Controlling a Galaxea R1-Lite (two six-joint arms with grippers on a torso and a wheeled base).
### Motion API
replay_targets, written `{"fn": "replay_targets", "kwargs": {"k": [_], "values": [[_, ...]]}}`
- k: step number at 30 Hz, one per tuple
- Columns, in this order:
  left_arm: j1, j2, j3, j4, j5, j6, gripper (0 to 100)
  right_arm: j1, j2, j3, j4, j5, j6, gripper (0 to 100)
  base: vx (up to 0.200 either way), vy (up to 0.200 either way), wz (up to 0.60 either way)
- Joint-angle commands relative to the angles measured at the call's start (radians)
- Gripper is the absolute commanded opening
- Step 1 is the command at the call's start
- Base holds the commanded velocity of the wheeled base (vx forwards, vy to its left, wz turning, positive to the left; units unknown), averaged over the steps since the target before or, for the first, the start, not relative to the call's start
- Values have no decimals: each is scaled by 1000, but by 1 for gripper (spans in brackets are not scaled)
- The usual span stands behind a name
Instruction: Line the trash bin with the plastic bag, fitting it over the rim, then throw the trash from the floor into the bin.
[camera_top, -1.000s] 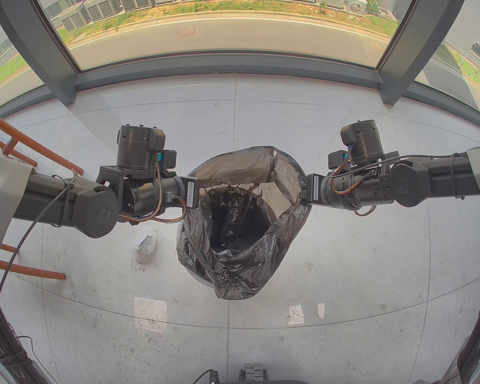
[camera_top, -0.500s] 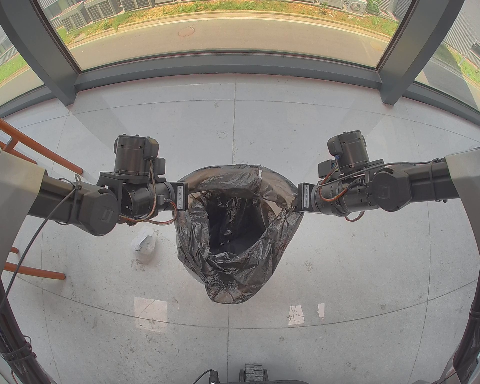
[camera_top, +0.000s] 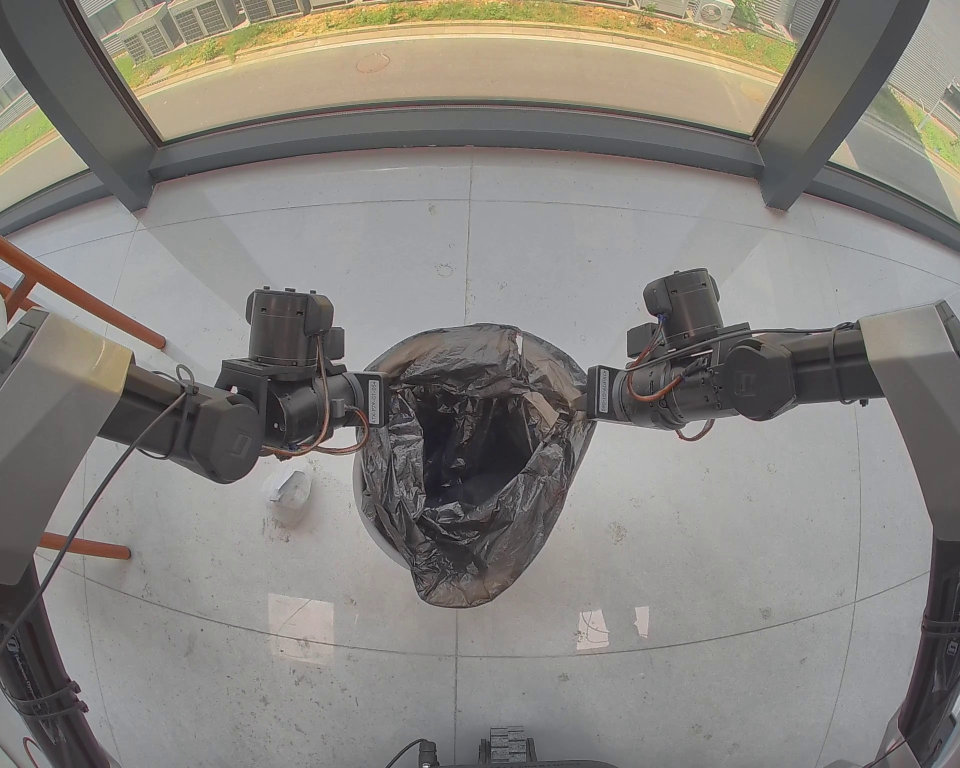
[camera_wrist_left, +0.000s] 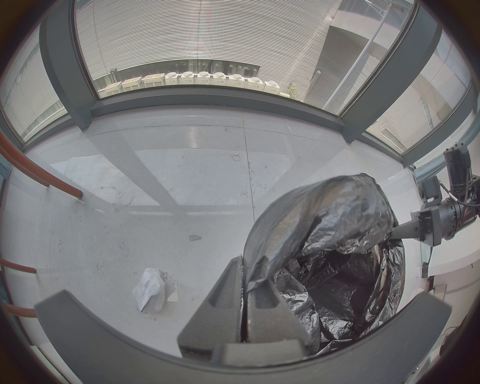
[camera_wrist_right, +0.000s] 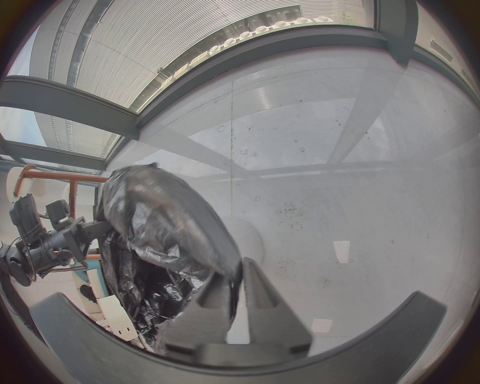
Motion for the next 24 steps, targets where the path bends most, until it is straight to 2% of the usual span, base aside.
{"fn": "replay_targets", "kwargs": {"k": [1, 4, 6, 8, 16, 17, 24], "values": [[0, -33, 9, 17, -13, 2, 0, -8, -102, 87, 13, 21, 4, 100, 0, 0, 0], [2, -61, 14, 77, -13, 4, 0, -8, -160, 225, 12, 60, -10, 100, 0, 0, 0], [2, -68, 15, 91, -13, 4, 0, -8, -176, 271, 6, 60, -16, 100, 0, 0, 0], [4, -82, 18, 114, -11, 4, 0, -10, -226, 396, -8, 60, -41, 100, 0, 0, 0], [8, -84, 47, 114, -11, 16, 0, -31, -366, 540, -22, 64, -42, 100, 0, 0, 0], [8, -84, 60, 114, -10, 17, 100, -31, -381, 555, -22, 64, -44, 100, 0, 0, 0], [25, -111, 167, 101, -13, 70, 100, -28, -413, 595, -22, 65, -45, 100, 0, 0, 0]]}}
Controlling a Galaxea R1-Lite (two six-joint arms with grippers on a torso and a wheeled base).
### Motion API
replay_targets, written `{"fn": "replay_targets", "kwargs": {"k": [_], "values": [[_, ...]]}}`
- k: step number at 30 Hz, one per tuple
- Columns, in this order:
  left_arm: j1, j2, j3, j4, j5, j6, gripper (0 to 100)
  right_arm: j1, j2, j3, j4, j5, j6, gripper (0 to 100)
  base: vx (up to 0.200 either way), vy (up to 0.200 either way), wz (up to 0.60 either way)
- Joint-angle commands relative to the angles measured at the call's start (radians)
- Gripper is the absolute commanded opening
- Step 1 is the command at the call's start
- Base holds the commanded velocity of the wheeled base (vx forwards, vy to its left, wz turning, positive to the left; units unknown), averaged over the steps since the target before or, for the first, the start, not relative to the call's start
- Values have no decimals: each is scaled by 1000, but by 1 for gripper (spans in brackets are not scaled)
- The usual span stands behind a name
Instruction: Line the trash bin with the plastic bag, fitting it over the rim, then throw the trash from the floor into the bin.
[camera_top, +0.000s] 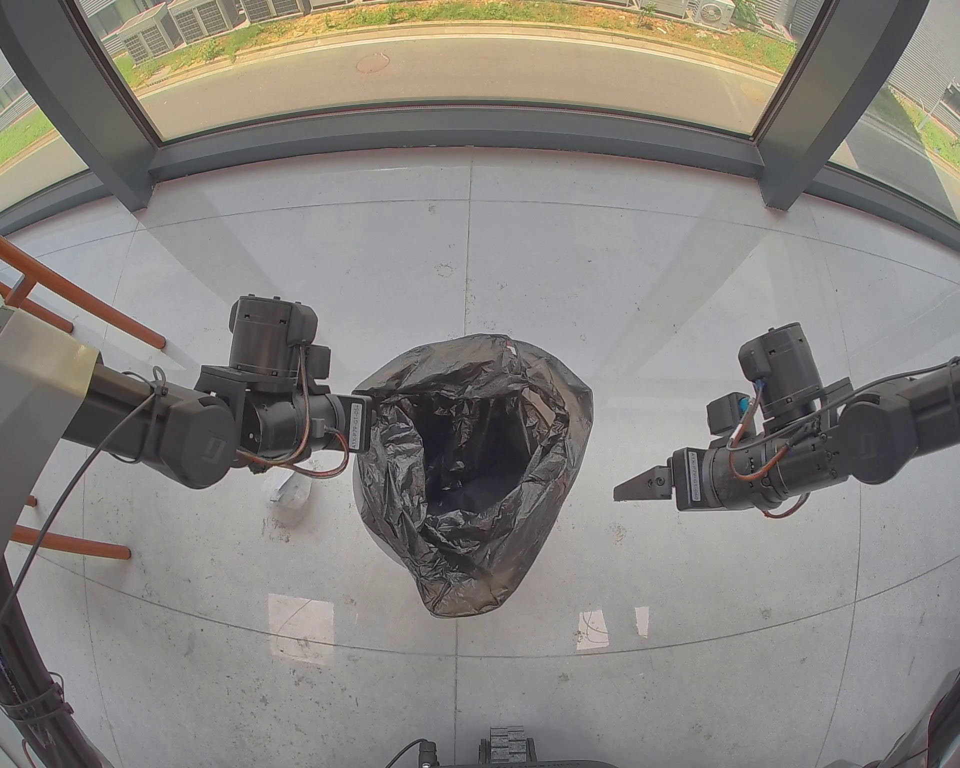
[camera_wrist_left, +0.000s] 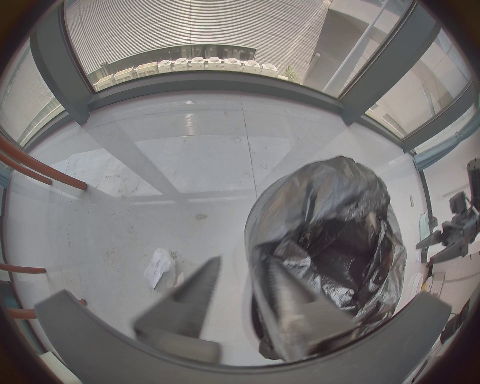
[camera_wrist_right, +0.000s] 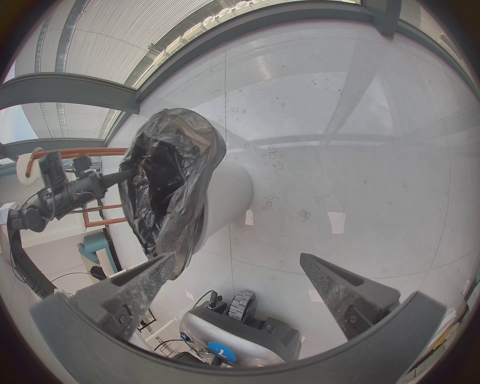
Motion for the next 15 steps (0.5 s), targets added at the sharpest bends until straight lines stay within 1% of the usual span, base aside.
{"fn": "replay_targets", "kwargs": {"k": [1, 3, 6, 8, 10, 13, 15], "values": [[6, -40, 76, -6, -4, 30, 100, 4, -50, 25, 1, 2, 1, 100, 0, 0, 0], [-18, -67, 107, -6, -5, 31, 100, 7, -50, 25, 1, 2, 1, 100, 0, 0, 0], [-104, -80, 147, 1, -4, 17, 100, 14, -43, 22, 1, 0, -1, 100, 0, 0, 0], [-129, -77, 152, 1, -2, 10, 100, 20, -42, 20, 1, -1, -1, 100, 0, 0, 0], [-175, -73, 141, 2, -1, -13, 100, 27, -40, 20, -1, -3, -1, 100, 0, 0, 0], [-215, -65, 129, 10, 4, -62, 100, 28, -40, 20, -1, -3, -1, 100, 0, 0, 0], [-225, -63, 136, 10, 7, -79, 100, 28, -40, 20, -1, -3, -1, 100, 0, 0, 0]]}}
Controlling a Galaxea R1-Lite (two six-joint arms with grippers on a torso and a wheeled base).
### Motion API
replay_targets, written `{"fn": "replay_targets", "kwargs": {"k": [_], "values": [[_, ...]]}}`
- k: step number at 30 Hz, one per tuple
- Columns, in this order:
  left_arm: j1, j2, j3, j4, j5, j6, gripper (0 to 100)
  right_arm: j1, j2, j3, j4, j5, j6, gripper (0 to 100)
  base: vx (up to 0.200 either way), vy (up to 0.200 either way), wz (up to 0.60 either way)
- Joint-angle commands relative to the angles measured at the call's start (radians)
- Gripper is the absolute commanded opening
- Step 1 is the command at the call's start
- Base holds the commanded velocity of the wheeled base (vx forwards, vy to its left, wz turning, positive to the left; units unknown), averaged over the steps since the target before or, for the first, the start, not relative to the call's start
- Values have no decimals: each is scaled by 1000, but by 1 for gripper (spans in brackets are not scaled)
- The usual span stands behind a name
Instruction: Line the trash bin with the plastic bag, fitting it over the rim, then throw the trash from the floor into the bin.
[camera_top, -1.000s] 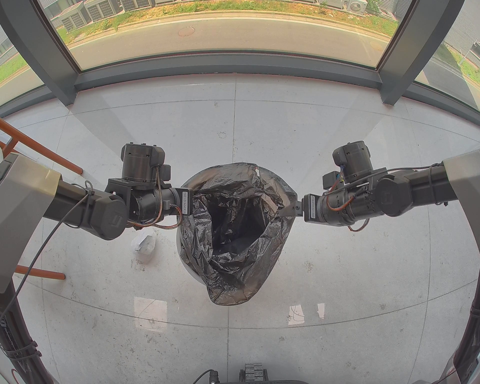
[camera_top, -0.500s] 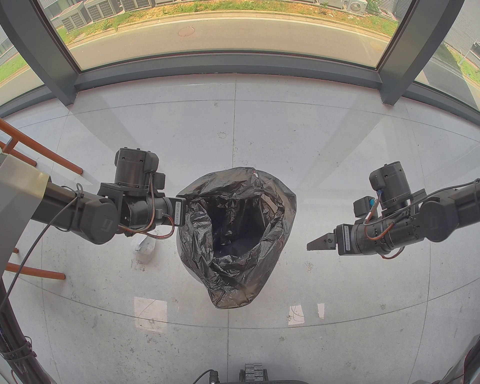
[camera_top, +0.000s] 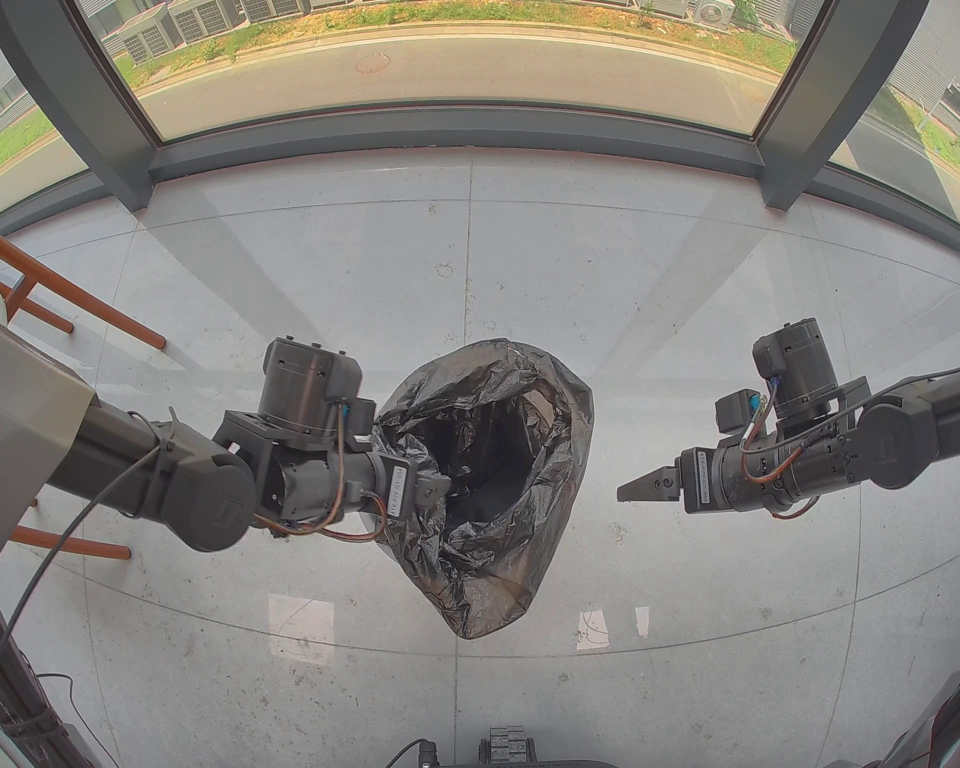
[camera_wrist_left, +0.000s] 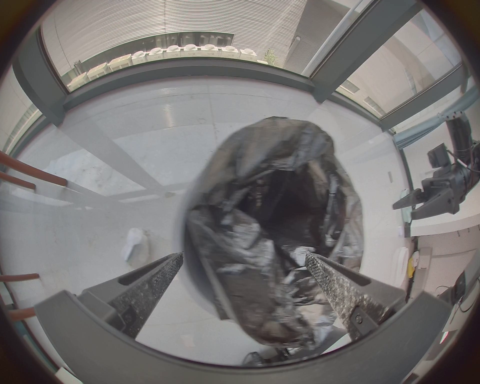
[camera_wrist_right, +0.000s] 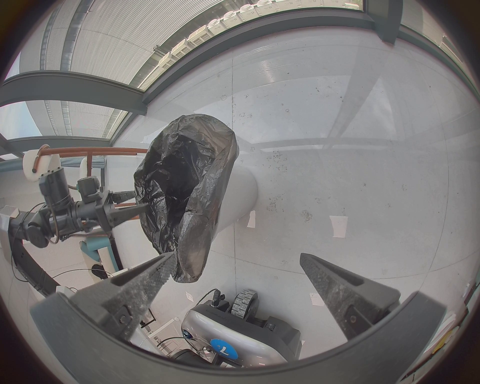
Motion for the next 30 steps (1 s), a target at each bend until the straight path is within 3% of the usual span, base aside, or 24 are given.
{"fn": "replay_targets", "kwargs": {"k": [1, 20, 21, 30], "values": [[-43, 1, 11, 4, 5, -20, 100, 6, 0, 1, 0, 1, 0, 100, 0, 0, 0], [-12, 95, 11, -1, 39, -18, 100, 10, 3, 1, 0, 4, 0, 100, 0, 0, 0], [-12, 95, 11, -2, 39, -18, 0, 10, 3, 1, 0, 4, 0, 100, 0, 0, 0], [-6, 73, -1, 5, 37, -18, 0, 6, 2, 2, 0, 4, 0, 100, 0, 0, 0]]}}
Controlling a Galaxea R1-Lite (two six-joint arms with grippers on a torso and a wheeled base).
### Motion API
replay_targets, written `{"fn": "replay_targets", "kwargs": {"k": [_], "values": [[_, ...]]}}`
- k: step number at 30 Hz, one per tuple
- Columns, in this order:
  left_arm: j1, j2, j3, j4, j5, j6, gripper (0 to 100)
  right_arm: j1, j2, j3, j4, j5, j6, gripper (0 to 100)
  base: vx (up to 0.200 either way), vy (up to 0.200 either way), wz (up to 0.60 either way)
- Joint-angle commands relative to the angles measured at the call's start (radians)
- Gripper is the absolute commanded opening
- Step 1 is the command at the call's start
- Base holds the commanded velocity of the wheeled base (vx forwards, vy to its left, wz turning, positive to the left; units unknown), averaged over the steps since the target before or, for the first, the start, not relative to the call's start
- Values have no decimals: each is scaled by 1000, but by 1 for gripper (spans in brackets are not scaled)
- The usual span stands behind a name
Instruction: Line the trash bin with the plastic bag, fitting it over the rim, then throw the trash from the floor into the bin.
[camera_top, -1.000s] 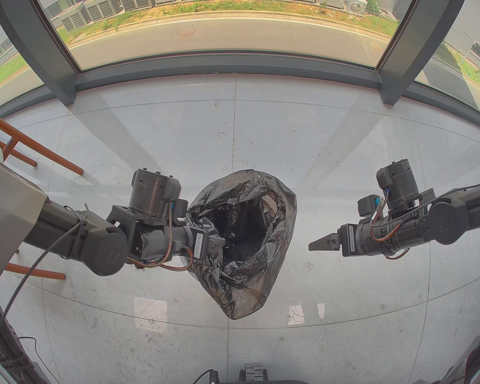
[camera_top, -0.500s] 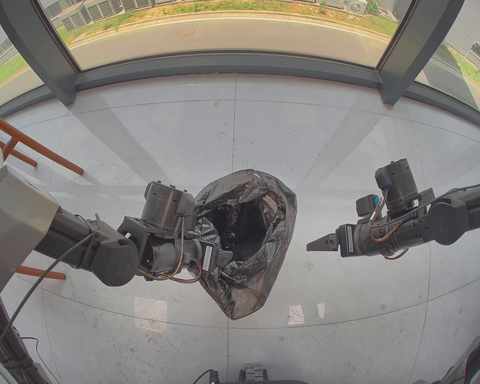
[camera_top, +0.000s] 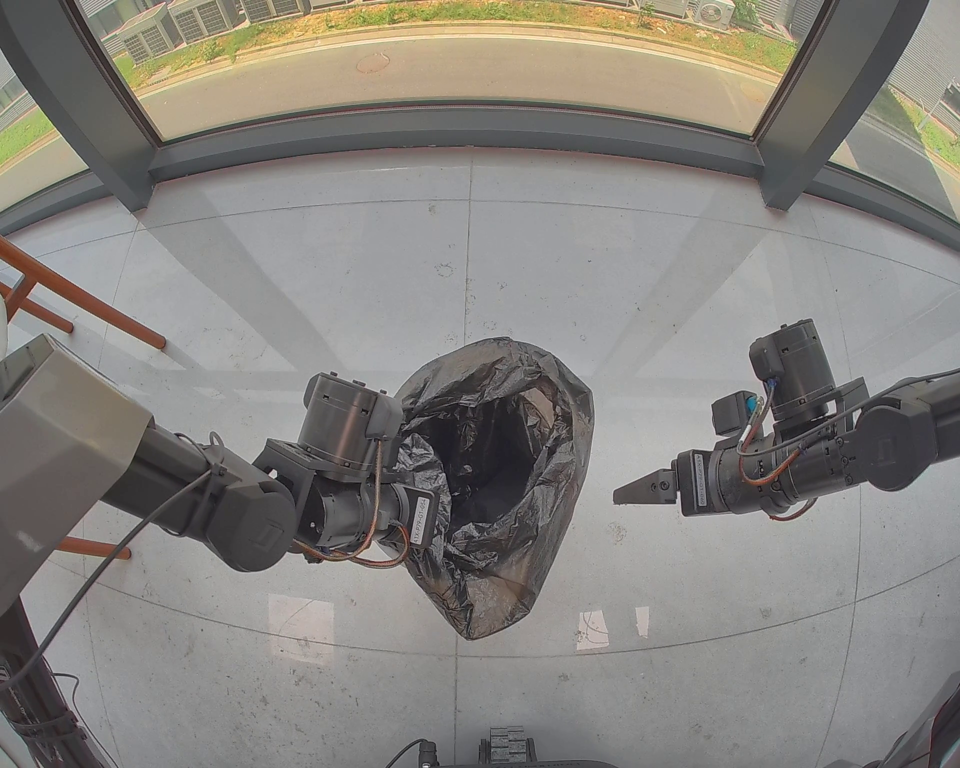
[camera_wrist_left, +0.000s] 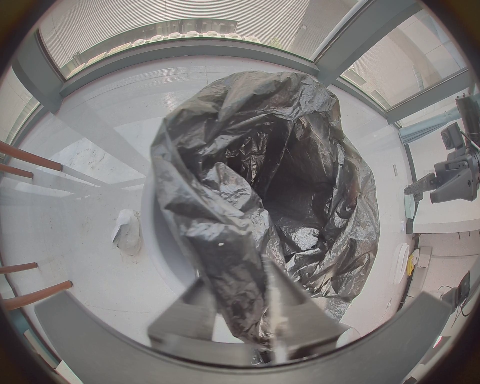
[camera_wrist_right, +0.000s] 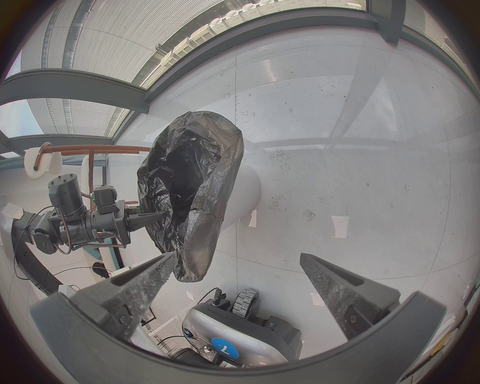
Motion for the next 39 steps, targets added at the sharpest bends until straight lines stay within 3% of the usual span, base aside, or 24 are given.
{"fn": "replay_targets", "kwargs": {"k": [1, 6, 13, 26, 27, 30, 36, 39], "values": [[17, -25, 10, 1, -1, 0, 0, -1, -1, 3, 0, 1, 0, 100, 0, 0, 0], [97, -113, 85, 27, -12, 14, 0, -4, 0, 0, 0, 1, 0, 100, 0, 0, 0], [241, -145, 93, 78, -44, 116, 0, 3, 2, -1, 0, 1, -2, 100, 0, 0, 0], [216, -134, 93, 17, -44, 116, 0, 16, 0, 0, 0, 1, 6, 100, 0, 0, 0], [216, -136, 90, 14, -44, 115, 100, 33, -1, 0, 0, 1, 15, 100, 0, 0, 0], [216, -136, 79, 12, -42, 112, 100, 74, 3, -7, 0, 2, 67, 100, 0, 0, 0], [215, -140, 60, 12, -41, 110, 100, 164, 77, -66, -1, 1, 256, 100, 0, 0, 0], [213, -150, 65, 14, -42, 109, 100, 191, 112, -108, 0, 1, 301, 100, 0, 0, 0]]}}
